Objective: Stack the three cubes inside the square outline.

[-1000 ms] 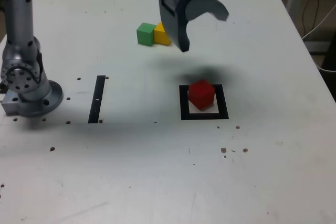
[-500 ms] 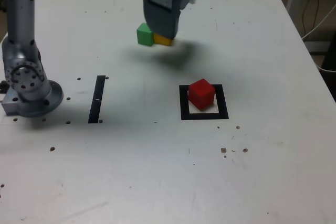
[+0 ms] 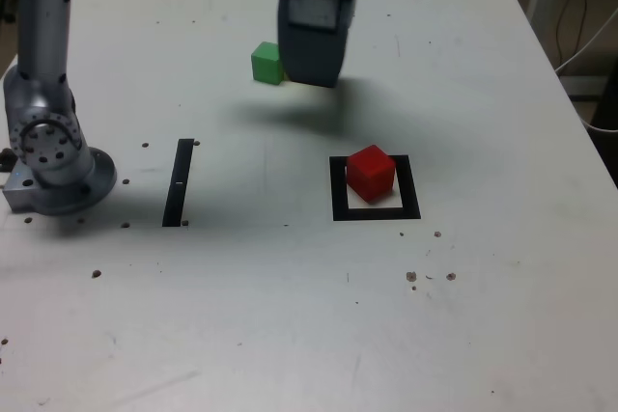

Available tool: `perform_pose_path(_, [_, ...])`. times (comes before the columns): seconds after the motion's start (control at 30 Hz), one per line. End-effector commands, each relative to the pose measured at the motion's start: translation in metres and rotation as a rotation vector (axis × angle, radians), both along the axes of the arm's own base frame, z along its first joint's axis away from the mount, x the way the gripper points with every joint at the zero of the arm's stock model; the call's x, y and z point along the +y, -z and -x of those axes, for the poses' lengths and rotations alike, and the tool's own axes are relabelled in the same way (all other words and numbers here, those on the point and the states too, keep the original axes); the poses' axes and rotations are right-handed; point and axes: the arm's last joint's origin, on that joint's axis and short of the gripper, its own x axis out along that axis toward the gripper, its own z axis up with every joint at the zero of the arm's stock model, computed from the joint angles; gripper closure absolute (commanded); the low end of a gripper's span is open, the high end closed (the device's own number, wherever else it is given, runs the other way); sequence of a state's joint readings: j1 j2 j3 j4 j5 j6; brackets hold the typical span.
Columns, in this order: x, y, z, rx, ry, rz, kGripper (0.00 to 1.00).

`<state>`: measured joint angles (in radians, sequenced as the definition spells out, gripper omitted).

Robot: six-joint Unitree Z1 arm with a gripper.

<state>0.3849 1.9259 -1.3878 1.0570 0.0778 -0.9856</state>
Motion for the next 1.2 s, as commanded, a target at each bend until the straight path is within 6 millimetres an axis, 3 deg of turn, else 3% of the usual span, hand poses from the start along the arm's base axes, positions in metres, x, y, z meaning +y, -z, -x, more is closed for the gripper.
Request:
perform_pose_path(0.0, [0.005, 0.003, -0.004, 0.001, -0.033, -0.001, 0.05])
perform_pose_path(0.47, [0.047, 0.014, 0.01, 0.047, -0.181, -0.064, 0.04])
perform_pose_path(0.97, [0.046, 0.036, 0.01, 0.048, -0.136, 0.012, 0.06])
perform_pose_path(1.17, [0.053, 0.047, 0.004, 0.044, -0.118, 0.044, 0.13])
